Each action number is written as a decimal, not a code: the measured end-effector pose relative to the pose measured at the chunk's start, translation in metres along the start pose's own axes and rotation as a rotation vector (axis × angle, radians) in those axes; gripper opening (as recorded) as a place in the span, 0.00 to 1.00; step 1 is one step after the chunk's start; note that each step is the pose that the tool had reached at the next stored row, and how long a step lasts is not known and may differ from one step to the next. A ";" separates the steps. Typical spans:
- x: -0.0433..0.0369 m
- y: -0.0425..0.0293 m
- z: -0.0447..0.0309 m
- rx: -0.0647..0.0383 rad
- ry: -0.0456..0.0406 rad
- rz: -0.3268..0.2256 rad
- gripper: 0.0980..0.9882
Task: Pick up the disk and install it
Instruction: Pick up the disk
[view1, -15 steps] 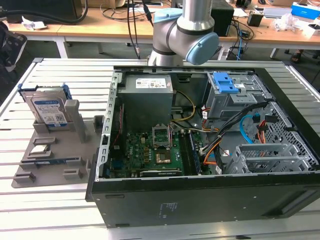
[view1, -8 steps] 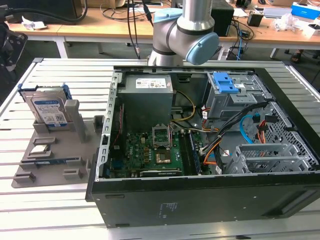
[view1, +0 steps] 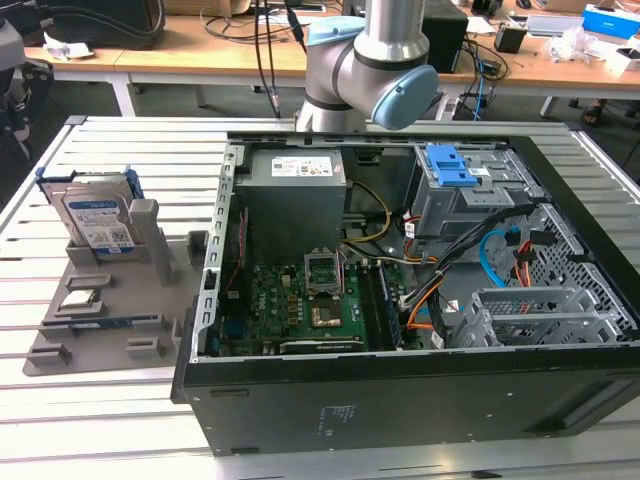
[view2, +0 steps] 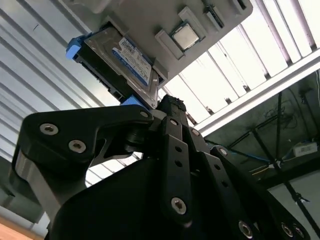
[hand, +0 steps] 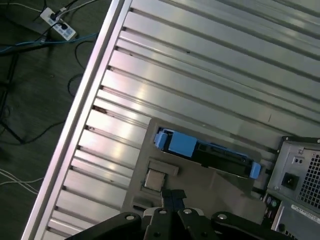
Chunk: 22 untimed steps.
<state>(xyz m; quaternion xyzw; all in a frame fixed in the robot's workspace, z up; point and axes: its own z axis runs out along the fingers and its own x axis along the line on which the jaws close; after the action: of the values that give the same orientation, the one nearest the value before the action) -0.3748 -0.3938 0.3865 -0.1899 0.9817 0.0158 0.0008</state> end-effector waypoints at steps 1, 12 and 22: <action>0.0000 0.0000 0.0000 0.000 0.0007 -0.021 0.01; 0.0000 0.0000 0.0000 -0.002 0.0074 -0.242 0.01; 0.0000 0.0000 0.0000 -0.003 0.0133 -0.432 0.01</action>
<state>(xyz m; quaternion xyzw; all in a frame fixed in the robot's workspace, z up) -0.3748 -0.3938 0.3865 -0.3958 0.9182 0.0155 -0.0026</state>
